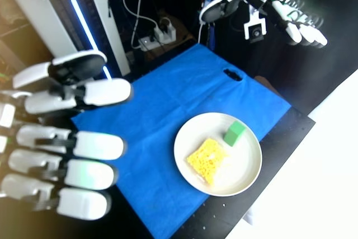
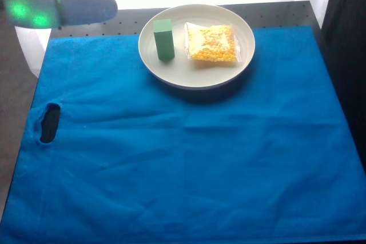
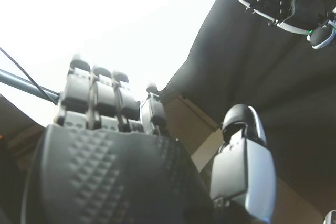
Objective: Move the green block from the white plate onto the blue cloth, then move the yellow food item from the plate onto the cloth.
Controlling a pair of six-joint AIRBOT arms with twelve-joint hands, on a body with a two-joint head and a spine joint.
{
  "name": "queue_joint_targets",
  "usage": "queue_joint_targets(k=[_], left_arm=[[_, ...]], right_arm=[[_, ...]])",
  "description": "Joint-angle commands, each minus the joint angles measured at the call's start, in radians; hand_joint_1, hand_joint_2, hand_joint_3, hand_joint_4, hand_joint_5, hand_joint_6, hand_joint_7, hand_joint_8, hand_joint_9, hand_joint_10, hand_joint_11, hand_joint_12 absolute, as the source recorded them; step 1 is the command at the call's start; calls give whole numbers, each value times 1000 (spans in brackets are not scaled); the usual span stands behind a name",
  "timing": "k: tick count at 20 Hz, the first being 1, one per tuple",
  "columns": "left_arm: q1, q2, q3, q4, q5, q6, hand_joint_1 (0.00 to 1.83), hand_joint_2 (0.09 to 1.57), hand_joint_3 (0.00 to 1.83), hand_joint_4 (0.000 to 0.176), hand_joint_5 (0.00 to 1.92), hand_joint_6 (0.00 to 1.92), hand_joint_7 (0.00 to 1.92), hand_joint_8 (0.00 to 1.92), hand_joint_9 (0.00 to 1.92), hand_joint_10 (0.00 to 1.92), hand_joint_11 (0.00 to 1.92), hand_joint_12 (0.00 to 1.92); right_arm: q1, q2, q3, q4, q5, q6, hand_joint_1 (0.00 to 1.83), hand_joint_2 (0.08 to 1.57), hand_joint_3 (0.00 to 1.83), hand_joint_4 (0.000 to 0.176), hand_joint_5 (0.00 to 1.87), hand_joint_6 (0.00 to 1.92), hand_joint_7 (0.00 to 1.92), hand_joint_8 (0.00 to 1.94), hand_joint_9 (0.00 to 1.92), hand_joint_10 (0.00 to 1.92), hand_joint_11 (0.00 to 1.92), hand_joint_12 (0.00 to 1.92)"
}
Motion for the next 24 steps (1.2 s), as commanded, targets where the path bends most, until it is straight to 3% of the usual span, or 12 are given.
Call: queue_joint_targets(k=[1, 3, 5, 6, 9, 10, 11, 14, 16, 18, 20, 24], left_arm=[[-7, -5, 0, -8, -114, -6, 451, 958, 2, 79, 277, 2, 196, 3, 90, 10, 0, 53], [-7, -8, 0, -8, -112, -6, 447, 989, 5, 59, 274, 1, 192, 0, 91, 4, 0, 25], [-7, -14, 2, -8, -112, -5, 477, 991, 2, 69, 286, 4, 187, 0, 77, 0, 0, 18], [-7, -15, 3, -8, -110, -5, 466, 981, 0, 63, 294, 6, 184, 0, 79, 2, 2, 19], [-9, -13, 4, 3, -85, -5, 492, 957, 0, 78, 305, 7, 215, 13, 110, 14, 34, 31], [-18, -13, 9, 27, -51, -6, 583, 963, 0, 59, 339, 4, 256, 6, 150, 11, 70, 61], [-36, -17, 21, 57, 3, -9, 663, 952, 0, 63, 386, 4, 336, 6, 241, 14, 156, 121], [-90, -50, 73, 146, 103, -83, 816, 935, 2, 5, 386, 0, 453, 3, 412, 3, 178, 421], [-139, -79, 112, 205, 172, -132, 959, 904, 0, 7, 399, 0, 500, 6, 474, 5, 211, 548], [-178, -98, 133, 244, 231, -140, 991, 893, 0, 0, 386, 0, 497, 3, 477, 5, 222, 563], [-200, -110, 142, 257, 254, -140, 1009, 868, 2, 0, 400, 0, 501, 0, 483, 0, 173, 621], [-227, -147, 171, 264, 301, -140, 978, 838, 0, 0, 431, 9, 515, 6, 523, 12, 198, 633]], right_arm=[[15, -3, 3, 24, 107, 5, 452, 887, 10, 91, 253, 7, 178, 5, 99, 12, 0, 302], [15, -3, 3, 24, 103, 5, 485, 905, 12, 97, 259, 6, 166, 1, 93, 6, 0, 296], [15, -4, 4, 24, 103, 5, 462, 884, 1, 107, 267, 5, 167, 1, 92, 3, 0, 273], [15, -6, 5, 23, 103, 5, 460, 876, 0, 102, 269, 3, 160, 1, 78, 3, 0, 227], [15, -9, 6, 21, 101, 5, 465, 875, 0, 85, 259, 1, 167, 1, 78, 1, 0, 145], [15, -10, 7, 21, 99, 5, 460, 869, 0, 82, 260, 1, 167, 1, 79, 1, 0, 136], [15, -14, 9, 20, 95, 5, 447, 867, 0, 86, 265, 3, 177, 4, 94, 7, 22, 145], [15, -15, 15, 20, 82, 5, 440, 872, 0, 87, 267, 2, 178, 3, 105, 9, 51, 161], [15, -16, 14, 20, 81, 5, 447, 874, 1, 82, 265, 1, 183, 4, 108, 7, 54, 171], [15, -22, 15, 19, 80, 5, 480, 851, 0, 103, 277, 4, 192, 5, 98, 2, 5, 155], [15, -26, 15, 18, 79, 5, 442, 853, 0, 84, 269, 0, 168, 1, 81, 0, 2, 131], [15, -32, 17, 18, 78, 5, 423, 869, 4, 88, 275, 2, 201, 11, 109, 11, 34, 146]])
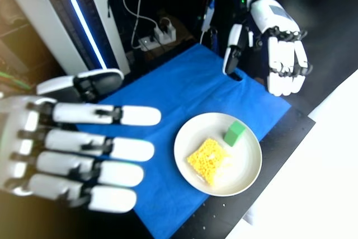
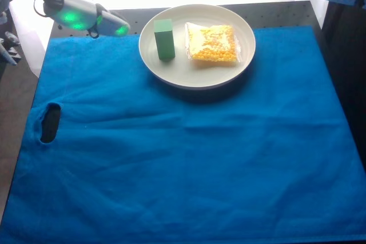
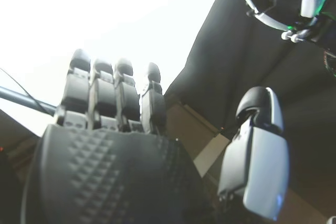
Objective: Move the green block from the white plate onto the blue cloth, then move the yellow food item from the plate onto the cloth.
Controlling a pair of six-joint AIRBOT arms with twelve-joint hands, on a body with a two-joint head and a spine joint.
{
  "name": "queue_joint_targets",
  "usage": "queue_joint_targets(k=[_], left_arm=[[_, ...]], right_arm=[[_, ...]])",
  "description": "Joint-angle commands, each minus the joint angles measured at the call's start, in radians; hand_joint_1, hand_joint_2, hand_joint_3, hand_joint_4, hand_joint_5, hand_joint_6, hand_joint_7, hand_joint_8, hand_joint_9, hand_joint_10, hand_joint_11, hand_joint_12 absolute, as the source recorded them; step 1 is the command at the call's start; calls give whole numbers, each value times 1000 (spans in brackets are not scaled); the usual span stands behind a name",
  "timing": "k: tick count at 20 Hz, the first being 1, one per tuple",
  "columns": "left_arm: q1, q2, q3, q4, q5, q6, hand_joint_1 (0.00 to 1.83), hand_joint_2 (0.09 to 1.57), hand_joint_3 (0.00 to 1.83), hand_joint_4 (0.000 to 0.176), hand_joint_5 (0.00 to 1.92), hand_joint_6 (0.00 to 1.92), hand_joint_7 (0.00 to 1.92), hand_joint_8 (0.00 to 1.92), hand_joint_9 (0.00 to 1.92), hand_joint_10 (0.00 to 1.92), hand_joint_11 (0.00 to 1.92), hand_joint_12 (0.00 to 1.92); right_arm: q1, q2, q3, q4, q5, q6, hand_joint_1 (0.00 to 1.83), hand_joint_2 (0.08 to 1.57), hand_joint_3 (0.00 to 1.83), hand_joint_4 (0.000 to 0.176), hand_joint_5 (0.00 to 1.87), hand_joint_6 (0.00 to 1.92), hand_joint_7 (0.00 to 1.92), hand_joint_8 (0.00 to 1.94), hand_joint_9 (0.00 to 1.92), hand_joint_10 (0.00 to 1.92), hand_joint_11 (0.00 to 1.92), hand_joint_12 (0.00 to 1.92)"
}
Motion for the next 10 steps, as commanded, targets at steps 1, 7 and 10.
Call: queue_joint_targets(k=[1, 7, 10], left_arm=[[-22, -18, 12, -14, -82, -7, 943, 891, 0, 0, 417, 2, 497, 3, 505, 3, 219, 526], [-25, -96, 75, -11, -43, -52, 799, 741, 0, 0, 455, 12, 535, 6, 534, 7, 328, 433], [-24, -132, 99, -7, -13, -52, 877, 748, 0, 0, 476, 0, 548, 0, 547, 0, 182, 841]], right_arm=[[15, -1, 6, 27, 115, 5, 426, 866, 2, 87, 274, 1, 201, 10, 106, 8, 19, 141], [15, -9, 8, 27, 114, 5, 444, 903, 9, 68, 283, 3, 223, 4, 144, 11, 58, 178], [15, -10, 7, 27, 114, 5, 445, 880, 0, 79, 284, 2, 223, 1, 130, 2, 47, 177]])
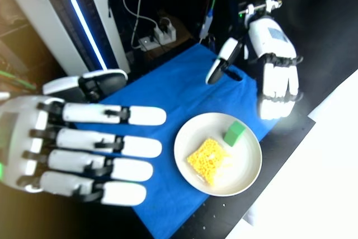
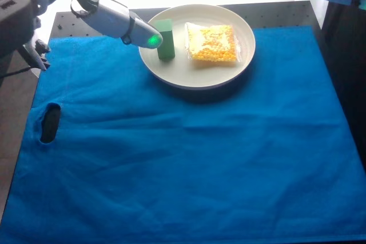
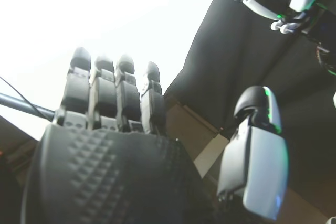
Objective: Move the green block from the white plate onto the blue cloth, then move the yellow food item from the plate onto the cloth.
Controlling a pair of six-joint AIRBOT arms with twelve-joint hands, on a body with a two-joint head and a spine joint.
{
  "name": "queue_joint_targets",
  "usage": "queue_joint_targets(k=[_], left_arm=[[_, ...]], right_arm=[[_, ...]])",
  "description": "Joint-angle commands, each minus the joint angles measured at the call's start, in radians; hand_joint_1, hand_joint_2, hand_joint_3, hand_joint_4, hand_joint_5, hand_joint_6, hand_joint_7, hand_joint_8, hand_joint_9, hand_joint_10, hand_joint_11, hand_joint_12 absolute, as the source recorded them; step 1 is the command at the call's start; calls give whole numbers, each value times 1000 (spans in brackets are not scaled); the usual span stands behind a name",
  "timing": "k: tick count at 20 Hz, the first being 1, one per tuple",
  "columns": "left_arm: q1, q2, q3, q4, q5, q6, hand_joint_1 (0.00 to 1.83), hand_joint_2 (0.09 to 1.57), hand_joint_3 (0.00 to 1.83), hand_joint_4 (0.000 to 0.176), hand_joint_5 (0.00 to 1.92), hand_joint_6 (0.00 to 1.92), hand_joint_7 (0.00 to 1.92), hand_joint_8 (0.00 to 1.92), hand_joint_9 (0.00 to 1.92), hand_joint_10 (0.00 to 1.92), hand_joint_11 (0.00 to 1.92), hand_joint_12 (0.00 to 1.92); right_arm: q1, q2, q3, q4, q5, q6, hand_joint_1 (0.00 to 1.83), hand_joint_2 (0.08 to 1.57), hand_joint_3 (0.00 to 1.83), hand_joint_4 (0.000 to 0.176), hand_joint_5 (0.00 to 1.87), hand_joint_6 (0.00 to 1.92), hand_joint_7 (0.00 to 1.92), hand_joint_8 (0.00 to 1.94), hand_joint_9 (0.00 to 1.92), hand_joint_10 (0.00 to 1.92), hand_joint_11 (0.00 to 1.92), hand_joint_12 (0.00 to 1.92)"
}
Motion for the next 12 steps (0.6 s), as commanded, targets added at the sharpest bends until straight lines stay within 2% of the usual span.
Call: queue_joint_targets(k=[1, 3, 6, 7, 8, 9, 12], left_arm=[[-14, -13, 10, -13, -93, -6, 858, 734, 0, 0, 523, 2, 590, 3, 588, 7, 207, 944], [-13, -33, 25, -13, -74, -6, 824, 753, 0, 0, 559, 1, 614, 0, 611, 2, 235, 987], [-11, -69, 55, -13, -48, -6, 838, 773, 5, 0, 586, 0, 621, 0, 617, 2, 245, 1039], [-7, -85, 69, -13, -35, -6, 820, 792, 2, 0, 577, 0, 618, 0, 622, 2, 266, 986], [-3, -99, 82, -13, -25, -6, 840, 798, 1, 0, 590, 1, 648, 2, 645, 4, 319, 909], [0, -111, 93, -13, -16, -6, 844, 802, 2, 0, 590, 0, 658, 4, 653, 5, 352, 901], [6, -148, 127, -13, 8, -6, 856, 838, 2, 0, 594, 0, 639, 0, 621, 0, 329, 927]], right_arm=[[15, 0, 5, 24, 119, 5, 475, 869, 0, 76, 290, 4, 200, 0, 115, 0, 48, 178], [15, -3, 5, 21, 119, 5, 447, 899, 7, 57, 284, 1, 193, 0, 134, 9, 101, 203], [15, -5, 4, 14, 119, 5, 475, 892, 2, 45, 293, 2, 166, 0, 130, 3, 109, 204], [15, -6, 4, 11, 119, 5, 490, 894, 3, 44, 299, 4, 165, 0, 126, 1, 98, 199], [15, -6, 3, 9, 119, 5, 498, 894, 2, 54, 308, 7, 170, 3, 116, 0, 74, 188], [15, -6, 3, 7, 119, 5, 505, 891, 0, 50, 305, 5, 166, 1, 109, 0, 63, 184], [15, -6, 3, 2, 119, 5, 524, 885, 0, 62, 305, 2, 174, 2, 125, 6, 87, 194]])
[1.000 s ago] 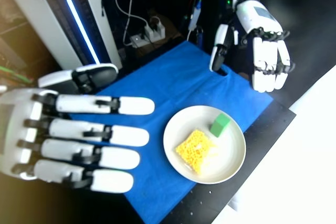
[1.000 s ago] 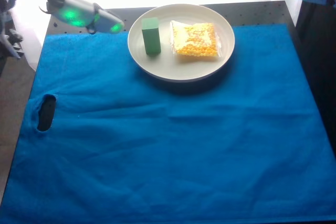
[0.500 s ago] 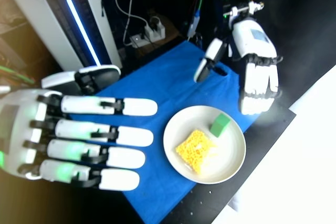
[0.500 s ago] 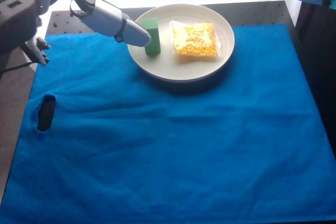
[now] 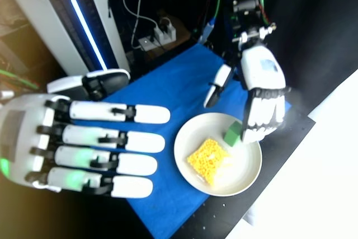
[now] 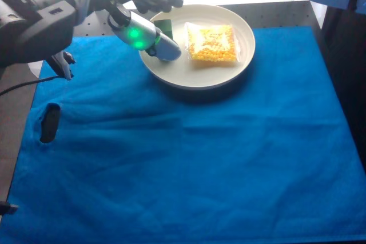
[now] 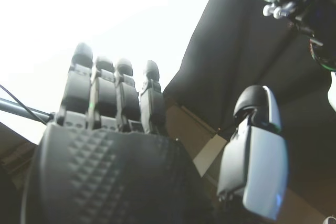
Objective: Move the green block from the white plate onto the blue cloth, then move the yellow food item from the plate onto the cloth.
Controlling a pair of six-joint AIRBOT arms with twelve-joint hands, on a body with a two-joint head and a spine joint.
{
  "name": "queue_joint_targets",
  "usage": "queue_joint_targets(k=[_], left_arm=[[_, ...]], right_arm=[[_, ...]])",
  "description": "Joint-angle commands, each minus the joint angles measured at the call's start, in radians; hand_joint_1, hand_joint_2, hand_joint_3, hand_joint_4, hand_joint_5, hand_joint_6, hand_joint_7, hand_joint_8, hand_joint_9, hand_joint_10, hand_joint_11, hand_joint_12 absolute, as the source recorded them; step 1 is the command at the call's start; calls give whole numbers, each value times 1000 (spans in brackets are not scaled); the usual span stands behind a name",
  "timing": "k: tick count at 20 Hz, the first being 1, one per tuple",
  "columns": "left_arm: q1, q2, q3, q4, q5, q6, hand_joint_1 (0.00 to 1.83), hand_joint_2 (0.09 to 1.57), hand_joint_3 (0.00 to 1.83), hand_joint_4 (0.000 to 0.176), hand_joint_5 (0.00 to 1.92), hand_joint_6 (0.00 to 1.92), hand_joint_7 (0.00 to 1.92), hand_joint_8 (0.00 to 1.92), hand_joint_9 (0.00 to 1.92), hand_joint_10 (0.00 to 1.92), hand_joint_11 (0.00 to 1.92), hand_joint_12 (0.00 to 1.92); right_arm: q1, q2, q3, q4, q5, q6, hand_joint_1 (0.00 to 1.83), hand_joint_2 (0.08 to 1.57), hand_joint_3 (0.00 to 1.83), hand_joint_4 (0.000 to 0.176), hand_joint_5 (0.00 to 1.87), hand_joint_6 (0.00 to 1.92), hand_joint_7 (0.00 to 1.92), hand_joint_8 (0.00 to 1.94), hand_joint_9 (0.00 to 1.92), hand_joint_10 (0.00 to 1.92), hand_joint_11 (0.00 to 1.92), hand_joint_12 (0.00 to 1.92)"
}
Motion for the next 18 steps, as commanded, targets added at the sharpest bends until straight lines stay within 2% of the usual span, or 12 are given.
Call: queue_joint_targets(k=[1, 2, 6, 8, 9, 10, 12, 13, 14, 15, 16, 18], left_arm=[[1, -8, 11, -11, -98, -6, 856, 836, 0, 0, 608, 1, 650, 1, 628, 2, 303, 976], [3, -14, 19, -11, -92, -6, 837, 836, 0, 0, 616, 1, 659, 1, 641, 4, 266, 1006], [3, -30, 37, -11, -83, -6, 884, 868, 2, 0, 641, 3, 693, 4, 678, 8, 302, 975], [4, -40, 48, -11, -80, -6, 1014, 922, 1, 0, 734, 9, 820, 10, 841, 21, 585, 778], [4, -44, 53, -11, -79, -5, 1068, 938, 0, 0, 776, 7, 871, 5, 900, 15, 674, 713], [4, -49, 59, -8, -79, -5, 1139, 947, 1, 0, 824, 20, 926, 20, 963, 32, 745, 727], [3, -63, 74, -8, -80, -6, 1174, 991, 0, 0, 909, 14, 1011, 15, 1044, 32, 729, 902], [3, -68, 79, -8, -80, -6, 1229, 1069, 2, 0, 919, 791, 1117, 633, 1108, 12, 752, 979], [3, -74, 84, -8, -82, -6, 1219, 1119, 8, 0, 851, 1071, 1047, 907, 1129, 10, 764, 998], [3, -79, 88, -8, -85, -6, 1211, 1141, 1, 0, 832, 1138, 1003, 1011, 1144, 14, 774, 1023], [3, -82, 89, -8, -88, -6, 1209, 1142, 0, 0, 840, 1133, 997, 1027, 1161, 20, 761, 1052], [3, -82, 89, -8, -90, -6, 1223, 1123, 0, 0, 873, 1081, 1045, 959, 1234, 50, 836, 1077]], right_arm=[[15, 0, 2, 16, 119, 5, 534, 890, 1, 64, 307, 3, 177, 3, 129, 7, 99, 200], [15, 0, 1, 13, 119, 5, 526, 894, 2, 57, 305, 2, 178, 3, 124, 4, 87, 198], [16, 0, -7, 5, 119, 5, 531, 891, 1, 68, 317, 5, 199, 8, 116, 5, 42, 186], [16, 0, -11, 1, 120, 5, 542, 896, 2, 78, 324, 5, 226, 13, 136, 10, 51, 197], [16, 0, -13, 0, 120, 5, 573, 916, 9, 67, 325, 4, 229, 11, 142, 10, 65, 206], [16, 0, -15, -2, 120, 5, 562, 909, 5, 86, 319, 2, 225, 7, 144, 9, 73, 213], [17, 0, -23, -6, 120, 5, 510, 943, 15, 73, 300, 0, 222, 3, 160, 11, 113, 234], [17, 0, -26, -8, 120, 5, 434, 936, 10, 59, 287, 0, 219, 1, 164, 11, 101, 228], [17, 1, -29, -10, 120, 5, 347, 905, 0, 27, 284, 0, 232, 6, 179, 15, 114, 233], [17, 1, -31, -11, 120, 5, 312, 884, 0, 17, 290, 2, 242, 9, 189, 17, 124, 237], [19, 1, -33, -14, 120, 5, 295, 860, 0, 27, 292, 3, 242, 7, 187, 14, 122, 235], [21, 1, -35, -17, 120, 5, 291, 903, 2, 6, 277, 1, 229, 2, 171, 4, 123, 237]])
